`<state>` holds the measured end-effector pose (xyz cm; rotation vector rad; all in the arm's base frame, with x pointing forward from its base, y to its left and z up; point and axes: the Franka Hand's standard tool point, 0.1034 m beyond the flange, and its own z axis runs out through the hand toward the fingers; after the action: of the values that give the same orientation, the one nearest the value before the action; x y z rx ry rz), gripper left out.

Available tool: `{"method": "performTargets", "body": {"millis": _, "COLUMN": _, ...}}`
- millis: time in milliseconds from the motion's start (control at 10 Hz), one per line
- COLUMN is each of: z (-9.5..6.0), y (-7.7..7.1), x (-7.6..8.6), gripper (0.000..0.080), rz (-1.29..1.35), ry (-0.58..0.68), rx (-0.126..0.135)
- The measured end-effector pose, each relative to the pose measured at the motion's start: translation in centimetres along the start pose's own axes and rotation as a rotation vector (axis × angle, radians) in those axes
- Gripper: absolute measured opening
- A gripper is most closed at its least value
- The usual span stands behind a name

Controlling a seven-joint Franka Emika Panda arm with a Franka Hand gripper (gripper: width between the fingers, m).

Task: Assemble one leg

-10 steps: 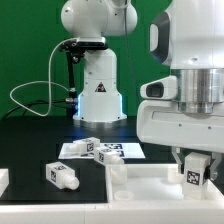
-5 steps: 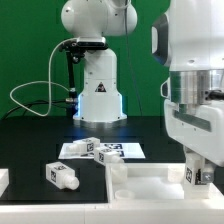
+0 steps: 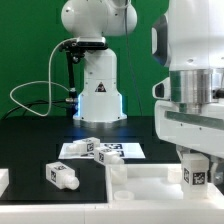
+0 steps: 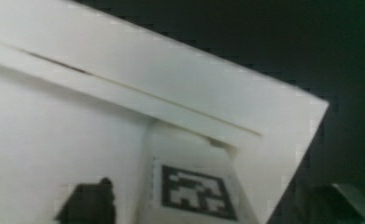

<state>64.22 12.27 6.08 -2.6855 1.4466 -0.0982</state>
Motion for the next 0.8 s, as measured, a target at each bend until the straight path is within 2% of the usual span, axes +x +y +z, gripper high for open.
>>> {"method": "performTargets", "body": {"millis": 100, "z": 0.03, "y": 0.08, "x": 0.11, "gripper": 0.0614, "rz": -0.040, "ry": 0.000, "rx": -0.001}}
{"method": "performTargets", "body": {"millis": 200, "z": 0.04, "y": 0.09, "x": 0.13, "gripper": 0.0639, "rz": -0.082, "ry": 0.001, "rx": -0.001}}
{"method": "performTargets", "body": {"millis": 400, "z": 0.07, "y": 0.19, "x": 0.21, "gripper": 0.0648, "rz": -0.286, "ry": 0.006, "rx": -0.009}}
{"method": "performTargets", "body": {"millis": 600, "z": 0.04, "y": 0.09, "x": 0.02, "gripper": 0.0648, "rz": -0.666, "ry": 0.014, "rx": -0.031}}
{"method": "performTargets", "body": {"millis": 800, "z": 0.01, "y": 0.23, "x": 0.43, "gripper": 0.0648, "rz": -0.835, "ry": 0.013, "rx": -0.032}}
